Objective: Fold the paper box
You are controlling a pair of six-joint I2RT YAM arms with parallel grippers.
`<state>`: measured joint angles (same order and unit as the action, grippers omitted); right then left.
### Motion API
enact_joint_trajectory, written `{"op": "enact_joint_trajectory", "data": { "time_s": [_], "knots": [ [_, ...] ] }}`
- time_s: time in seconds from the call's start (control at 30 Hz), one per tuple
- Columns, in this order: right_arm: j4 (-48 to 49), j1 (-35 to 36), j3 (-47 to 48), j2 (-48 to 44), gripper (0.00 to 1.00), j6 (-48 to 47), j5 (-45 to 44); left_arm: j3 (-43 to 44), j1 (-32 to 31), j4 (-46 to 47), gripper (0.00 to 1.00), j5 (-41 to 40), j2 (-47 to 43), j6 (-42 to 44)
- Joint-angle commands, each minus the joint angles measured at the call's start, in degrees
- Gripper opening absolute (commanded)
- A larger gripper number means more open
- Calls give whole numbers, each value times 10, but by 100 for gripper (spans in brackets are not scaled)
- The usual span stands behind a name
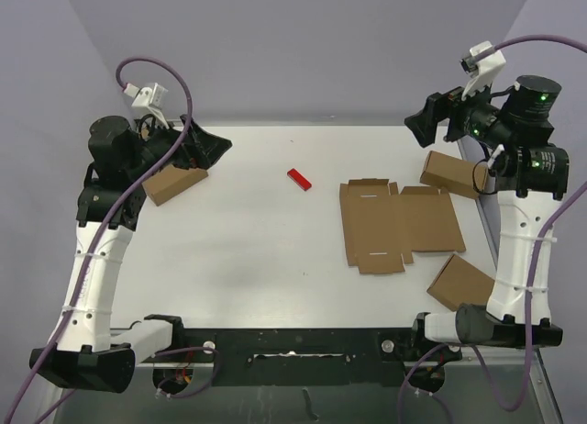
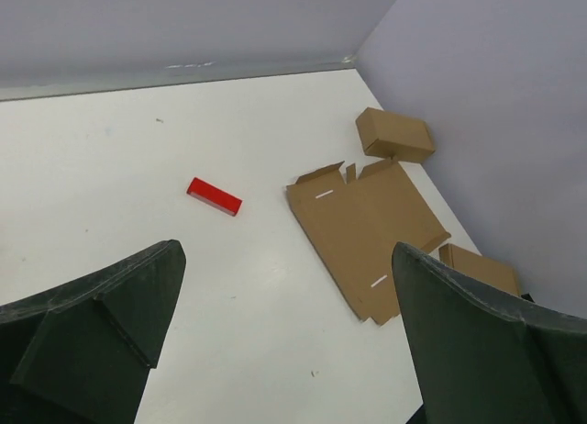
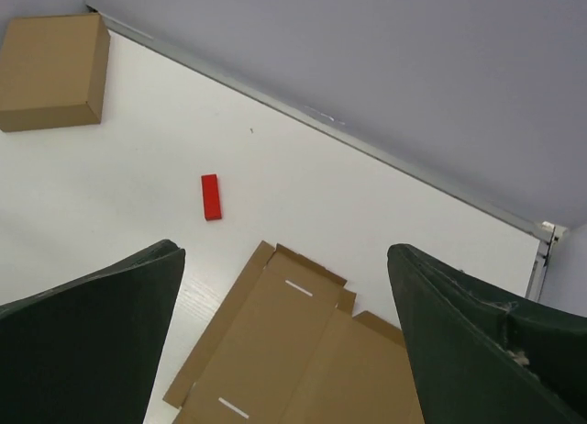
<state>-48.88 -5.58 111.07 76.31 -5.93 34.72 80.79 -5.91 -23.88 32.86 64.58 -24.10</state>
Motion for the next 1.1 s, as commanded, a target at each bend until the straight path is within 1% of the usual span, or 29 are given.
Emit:
{"op": "enact_joint_trajectory", "data": {
  "time_s": [0.0, 0.23, 0.3, 0.4, 0.5, 0.63, 0.73, 0.83, 0.87, 1.0, 1.07],
  "knots": [
    [11, -1, -35, 8, 98, 11, -35, -27, -1, 8, 98, -54, -7, 12],
    [31, 0, -130, -4, 98, 36, -69, -94, -2, 16, 98, -92, -14, -2],
    [45, 2, -167, -13, 98, 36, -66, -115, -2, 23, 98, -92, -15, -10],
    [70, 6, -227, -25, 98, 17, -26, -148, -8, 39, 97, -85, -13, -23],
    [100, 12, -291, -36, 98, 1, 27, -167, -40, 43, 96, -98, -5, -23],
    [154, 7, -377, -48, 98, -1, 95, -196, -125, 66, 95, -139, 12, -20],
    [228, -11, -454, -58, 98, 31, 152, -234, -192, 129, 94, -151, 30, -43],
    [351, -37, -542, -67, 98, 79, 240, -276, -242, 223, 91, -153, 70, -84],
    [383, -47, -564, -69, 98, 92, 260, -282, -255, 242, 90, -150, 90, -97],
    [404, -63, -606, -72, 98, 81, 298, -278, -283, 352, 89, -133, 196, -131],
    [390, -69, -603, -73, 98, 69, 303, -234, -290, 401, 87, -113, 284, -129]
  ]
}}
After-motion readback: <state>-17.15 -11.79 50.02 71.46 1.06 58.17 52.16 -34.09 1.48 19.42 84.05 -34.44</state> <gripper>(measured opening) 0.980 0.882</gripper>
